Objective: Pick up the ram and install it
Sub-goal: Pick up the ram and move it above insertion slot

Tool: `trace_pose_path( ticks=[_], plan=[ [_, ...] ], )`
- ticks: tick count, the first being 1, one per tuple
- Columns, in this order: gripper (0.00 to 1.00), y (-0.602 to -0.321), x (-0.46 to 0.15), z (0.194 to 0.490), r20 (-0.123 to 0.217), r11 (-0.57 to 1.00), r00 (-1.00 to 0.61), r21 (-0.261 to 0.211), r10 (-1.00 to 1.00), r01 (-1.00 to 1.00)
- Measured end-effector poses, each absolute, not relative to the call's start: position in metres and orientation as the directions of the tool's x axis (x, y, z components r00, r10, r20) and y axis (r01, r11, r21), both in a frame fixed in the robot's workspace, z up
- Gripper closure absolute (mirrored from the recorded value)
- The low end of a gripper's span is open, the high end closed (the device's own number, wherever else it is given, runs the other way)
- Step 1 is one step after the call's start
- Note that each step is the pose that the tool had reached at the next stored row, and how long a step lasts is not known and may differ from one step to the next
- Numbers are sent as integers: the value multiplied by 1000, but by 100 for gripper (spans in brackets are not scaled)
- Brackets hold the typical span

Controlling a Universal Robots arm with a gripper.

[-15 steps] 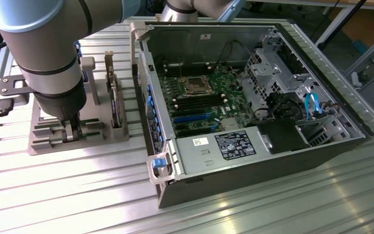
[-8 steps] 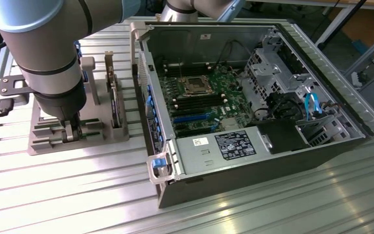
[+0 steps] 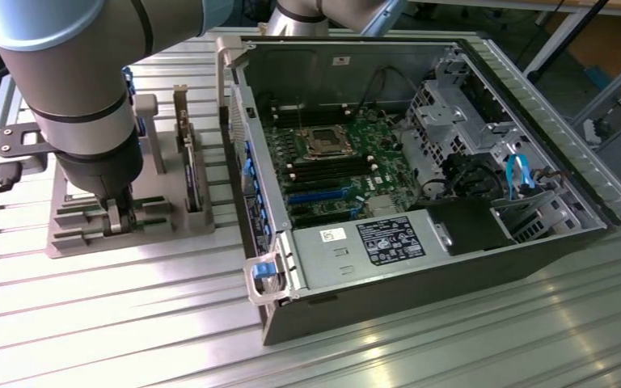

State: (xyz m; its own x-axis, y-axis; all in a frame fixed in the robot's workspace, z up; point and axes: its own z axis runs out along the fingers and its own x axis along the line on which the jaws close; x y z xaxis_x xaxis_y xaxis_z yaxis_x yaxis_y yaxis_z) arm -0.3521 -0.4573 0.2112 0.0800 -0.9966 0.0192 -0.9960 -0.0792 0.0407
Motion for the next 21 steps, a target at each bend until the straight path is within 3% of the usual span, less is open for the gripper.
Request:
trace_pose_path(
  ticks=[21],
  plan=[
    [87,-457,-352,211,19,-14,15,41,-1000,-999]
  ],
)
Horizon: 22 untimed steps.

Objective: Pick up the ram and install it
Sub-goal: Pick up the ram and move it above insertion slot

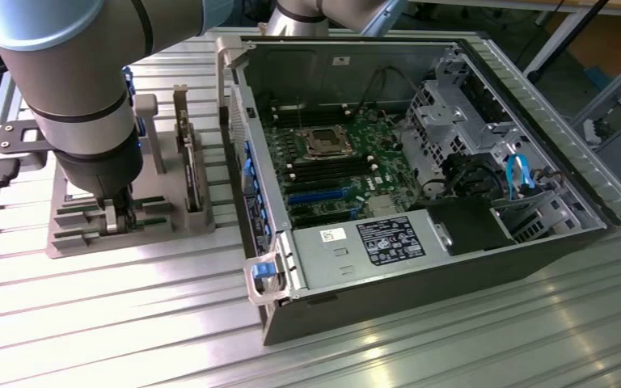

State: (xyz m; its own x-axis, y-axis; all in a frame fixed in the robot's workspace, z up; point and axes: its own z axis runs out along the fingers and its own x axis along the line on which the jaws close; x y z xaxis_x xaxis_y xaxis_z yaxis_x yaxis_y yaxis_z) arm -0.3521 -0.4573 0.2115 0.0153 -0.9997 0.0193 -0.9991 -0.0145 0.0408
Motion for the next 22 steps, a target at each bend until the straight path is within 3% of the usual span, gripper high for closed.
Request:
trace_pose_path(
  ticks=[22],
  plan=[
    [87,-457,-350,232,19,46,-45,41,-999,-998]
  ],
)
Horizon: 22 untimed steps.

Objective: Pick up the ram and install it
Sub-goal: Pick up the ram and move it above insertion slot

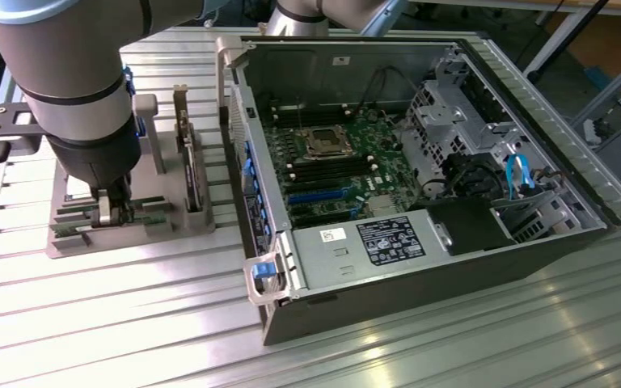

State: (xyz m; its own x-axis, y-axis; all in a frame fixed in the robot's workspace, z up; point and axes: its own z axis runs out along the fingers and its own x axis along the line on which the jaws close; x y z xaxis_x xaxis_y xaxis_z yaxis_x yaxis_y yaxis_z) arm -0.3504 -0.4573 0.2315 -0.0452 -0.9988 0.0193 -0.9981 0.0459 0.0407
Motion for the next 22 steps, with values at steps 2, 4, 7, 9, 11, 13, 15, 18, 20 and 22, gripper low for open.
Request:
trace_pose_path(
  ticks=[2,4,7,9,11,13,15,18,20,22],
  plan=[
    [87,-457,-350,234,19,51,-50,41,-999,-998],
    [87,-457,-350,236,19,57,-56,41,-998,-998],
    [87,-457,-350,238,21,57,-56,40,-998,-998],
    [87,-457,-350,238,21,57,-56,41,-998,-998],
    [87,-457,-350,238,21,57,-56,41,-998,-998],
    [87,-457,-350,238,21,57,-57,41,-998,-998],
    [87,-457,-350,238,21,57,-57,41,-998,-998],
    [87,-457,-350,238,21,57,-57,41,-998,-998],
    [87,-458,-350,238,17,61,-60,41,-998,-997],
    [87,-458,-350,238,12,63,-62,41,-998,-997]
  ],
)
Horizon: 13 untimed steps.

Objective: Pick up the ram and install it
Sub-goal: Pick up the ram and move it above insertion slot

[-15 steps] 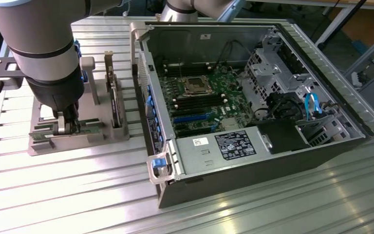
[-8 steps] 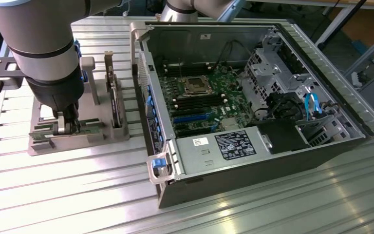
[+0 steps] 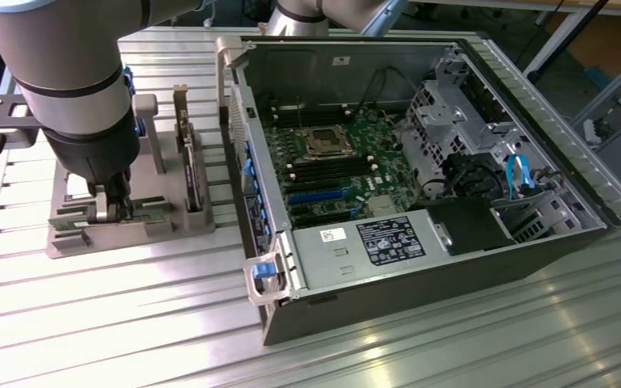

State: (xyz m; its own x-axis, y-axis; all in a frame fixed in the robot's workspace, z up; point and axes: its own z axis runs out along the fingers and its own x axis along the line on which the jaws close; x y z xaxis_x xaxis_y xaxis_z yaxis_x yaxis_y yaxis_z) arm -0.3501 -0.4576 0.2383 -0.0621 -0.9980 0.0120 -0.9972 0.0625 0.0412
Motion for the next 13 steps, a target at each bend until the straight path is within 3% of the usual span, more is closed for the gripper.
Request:
trace_pose_path(
  ticks=[4,13],
  plan=[
    [87,-458,-350,238,-9,68,-68,43,-998,-997],
    [87,-458,-350,238,-14,70,-70,43,-997,-997]
  ],
)
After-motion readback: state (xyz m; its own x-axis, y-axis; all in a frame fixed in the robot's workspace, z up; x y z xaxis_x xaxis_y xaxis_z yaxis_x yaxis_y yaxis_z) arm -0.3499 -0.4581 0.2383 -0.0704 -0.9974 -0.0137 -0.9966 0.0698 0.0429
